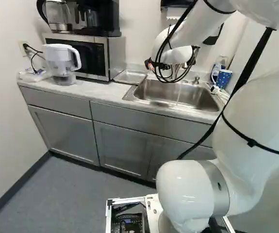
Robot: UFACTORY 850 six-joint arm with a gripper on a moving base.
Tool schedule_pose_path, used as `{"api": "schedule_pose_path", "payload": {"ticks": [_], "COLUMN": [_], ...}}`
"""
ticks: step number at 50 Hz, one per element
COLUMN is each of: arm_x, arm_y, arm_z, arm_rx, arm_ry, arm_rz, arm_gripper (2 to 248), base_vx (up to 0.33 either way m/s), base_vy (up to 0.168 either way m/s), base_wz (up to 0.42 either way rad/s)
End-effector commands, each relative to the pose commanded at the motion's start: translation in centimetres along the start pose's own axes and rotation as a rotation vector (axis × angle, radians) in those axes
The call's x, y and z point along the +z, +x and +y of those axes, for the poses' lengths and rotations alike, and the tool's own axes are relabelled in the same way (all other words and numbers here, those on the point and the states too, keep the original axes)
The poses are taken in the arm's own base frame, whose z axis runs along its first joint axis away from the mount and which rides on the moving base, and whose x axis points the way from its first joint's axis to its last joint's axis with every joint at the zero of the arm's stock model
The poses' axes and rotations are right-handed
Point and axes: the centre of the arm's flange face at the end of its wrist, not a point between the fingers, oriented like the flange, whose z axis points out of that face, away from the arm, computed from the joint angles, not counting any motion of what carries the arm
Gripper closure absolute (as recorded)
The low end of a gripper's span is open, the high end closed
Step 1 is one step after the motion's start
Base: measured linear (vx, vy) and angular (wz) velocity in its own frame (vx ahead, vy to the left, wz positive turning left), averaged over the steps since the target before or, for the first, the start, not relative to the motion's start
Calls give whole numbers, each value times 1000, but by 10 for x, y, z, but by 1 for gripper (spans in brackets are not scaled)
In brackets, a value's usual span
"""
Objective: Rinse the cup and place it in the tray
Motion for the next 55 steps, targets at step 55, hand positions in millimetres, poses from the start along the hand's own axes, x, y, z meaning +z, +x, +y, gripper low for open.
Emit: {"api": "schedule_pose_path", "payload": {"ticks": [55], "arm_x": [0], "arm_y": [0], "arm_z": [0], "arm_rx": [578], "arm_ry": [0], "arm_rz": [0], "arm_gripper": [124], "base_vx": [0], "base_vy": [0], "base_wz": [0]}}
